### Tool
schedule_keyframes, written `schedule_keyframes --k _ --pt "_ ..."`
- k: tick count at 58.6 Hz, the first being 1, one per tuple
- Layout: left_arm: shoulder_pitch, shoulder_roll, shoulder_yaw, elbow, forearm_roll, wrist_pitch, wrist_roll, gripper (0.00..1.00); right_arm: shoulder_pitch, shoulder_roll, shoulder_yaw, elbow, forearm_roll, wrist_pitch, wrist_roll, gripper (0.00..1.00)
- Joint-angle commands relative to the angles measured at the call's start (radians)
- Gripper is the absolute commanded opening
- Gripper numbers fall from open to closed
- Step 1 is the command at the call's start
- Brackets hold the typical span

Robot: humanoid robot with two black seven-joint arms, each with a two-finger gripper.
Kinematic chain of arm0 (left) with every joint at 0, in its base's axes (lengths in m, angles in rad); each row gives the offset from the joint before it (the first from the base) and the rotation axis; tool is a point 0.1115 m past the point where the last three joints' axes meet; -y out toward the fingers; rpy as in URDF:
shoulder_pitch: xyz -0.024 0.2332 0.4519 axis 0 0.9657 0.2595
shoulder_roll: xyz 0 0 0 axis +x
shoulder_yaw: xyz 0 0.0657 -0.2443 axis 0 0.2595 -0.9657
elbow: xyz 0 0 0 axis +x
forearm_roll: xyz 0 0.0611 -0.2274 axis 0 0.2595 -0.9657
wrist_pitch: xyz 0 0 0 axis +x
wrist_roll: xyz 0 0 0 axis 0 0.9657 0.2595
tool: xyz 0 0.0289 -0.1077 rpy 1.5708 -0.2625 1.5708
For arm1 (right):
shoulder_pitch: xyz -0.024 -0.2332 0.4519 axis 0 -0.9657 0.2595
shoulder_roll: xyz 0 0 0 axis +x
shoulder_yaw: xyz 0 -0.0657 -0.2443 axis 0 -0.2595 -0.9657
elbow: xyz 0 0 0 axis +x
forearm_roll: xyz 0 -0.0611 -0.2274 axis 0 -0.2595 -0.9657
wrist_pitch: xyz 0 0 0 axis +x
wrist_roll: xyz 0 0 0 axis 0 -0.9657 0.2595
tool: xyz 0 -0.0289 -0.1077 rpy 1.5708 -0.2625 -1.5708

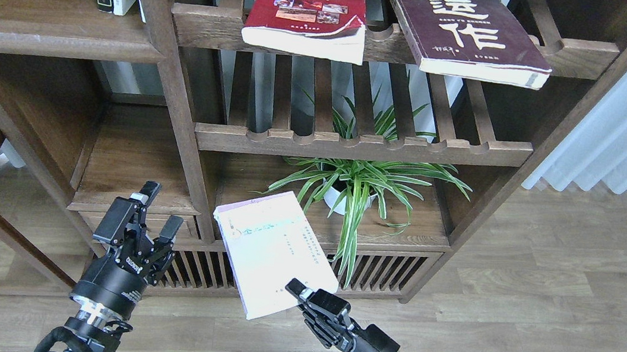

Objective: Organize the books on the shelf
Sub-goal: 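Raise the white book and bring the left gripper up beside it, then grasp the white book's edge with the left gripper from the right gripper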

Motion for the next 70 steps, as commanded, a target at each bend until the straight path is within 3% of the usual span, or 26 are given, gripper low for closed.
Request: schedule_keyframes --k 1,8,33,55,70 --pt "0.020 0.061 0.017 0.000 0.005 0.000 0.025 1.00 0.003 0.000 0.007 0.014 0.030 0.000 0.000 0.08" --pt "0.021 0.095 0.020 0.000 0.004 0.000 0.084 1.00 0.001 0.000 0.000 0.015 0.035 0.000 -0.003 0.08" --pt "0.009 0.110 0.122 0.021 0.005 0.000 0.085 1.00 -0.005 0.000 -0.069 0.057 0.035 0.000 -0.016 0.07" --pt "-0.052 0.095 0.124 0.058 0.005 0.000 0.082 1.00 -0.034 0.000 -0.109 0.069 0.026 0.000 -0.017 0.07" --pt "-0.077 0.006 0.073 0.117 0.011 0.000 0.095 1.00 -0.038 0.000 -0.122 0.069 0.015 0.000 -0.017 0.07"
